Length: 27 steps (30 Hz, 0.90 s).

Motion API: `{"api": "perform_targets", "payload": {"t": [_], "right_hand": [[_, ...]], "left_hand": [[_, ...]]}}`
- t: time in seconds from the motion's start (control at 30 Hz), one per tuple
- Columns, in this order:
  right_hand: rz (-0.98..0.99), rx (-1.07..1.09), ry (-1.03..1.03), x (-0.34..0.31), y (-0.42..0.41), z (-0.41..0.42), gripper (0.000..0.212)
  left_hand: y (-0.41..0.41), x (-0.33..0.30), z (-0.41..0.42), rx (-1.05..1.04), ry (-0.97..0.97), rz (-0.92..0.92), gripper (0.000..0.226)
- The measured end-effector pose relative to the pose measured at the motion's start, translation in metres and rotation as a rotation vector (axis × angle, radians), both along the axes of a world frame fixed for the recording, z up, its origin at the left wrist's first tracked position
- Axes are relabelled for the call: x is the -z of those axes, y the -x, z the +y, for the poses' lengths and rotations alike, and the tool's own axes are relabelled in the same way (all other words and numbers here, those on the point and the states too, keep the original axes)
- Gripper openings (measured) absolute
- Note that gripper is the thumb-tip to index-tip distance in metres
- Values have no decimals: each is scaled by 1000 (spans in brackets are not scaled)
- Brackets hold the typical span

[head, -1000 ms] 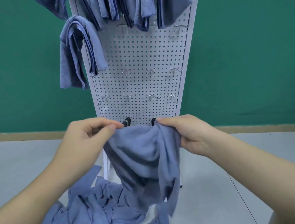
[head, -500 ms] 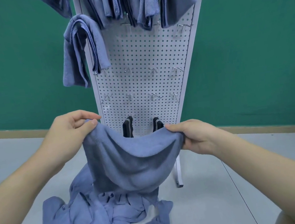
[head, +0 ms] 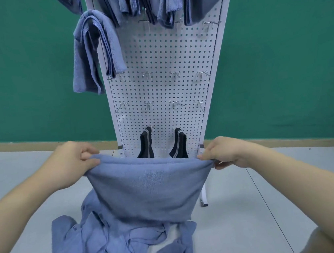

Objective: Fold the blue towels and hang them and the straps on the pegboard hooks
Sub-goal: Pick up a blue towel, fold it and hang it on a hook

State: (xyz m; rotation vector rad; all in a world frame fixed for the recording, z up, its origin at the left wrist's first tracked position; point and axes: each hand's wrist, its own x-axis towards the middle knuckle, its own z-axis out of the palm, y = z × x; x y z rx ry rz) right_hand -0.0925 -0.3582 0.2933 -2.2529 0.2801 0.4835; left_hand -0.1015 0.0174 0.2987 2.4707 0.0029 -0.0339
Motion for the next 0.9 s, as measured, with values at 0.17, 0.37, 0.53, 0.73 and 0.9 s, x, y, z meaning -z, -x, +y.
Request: {"api": "perform_targets", "payload": {"t": [0.17, 0.37, 0.53, 0.73, 0.9], "right_hand": [[-215, 183, -334, -12, -5, 5, 18], [-368, 216, -490, -28, -2, 12, 24], [-500, 231, -584, -39, 4, 10, 18], [-525, 227, -649, -47, 12, 11, 17], [-517, 210, -661, -48, 14, 11, 18]], "left_hand": [[3, 2, 11, -85, 66, 289, 23], [6, 5, 0, -91, 97, 354, 36], [11, 2, -10, -105, 203, 431, 40], [6, 8, -25, -190, 550, 395, 22], [1, 1, -39, -322, 891, 366, 8]]}}
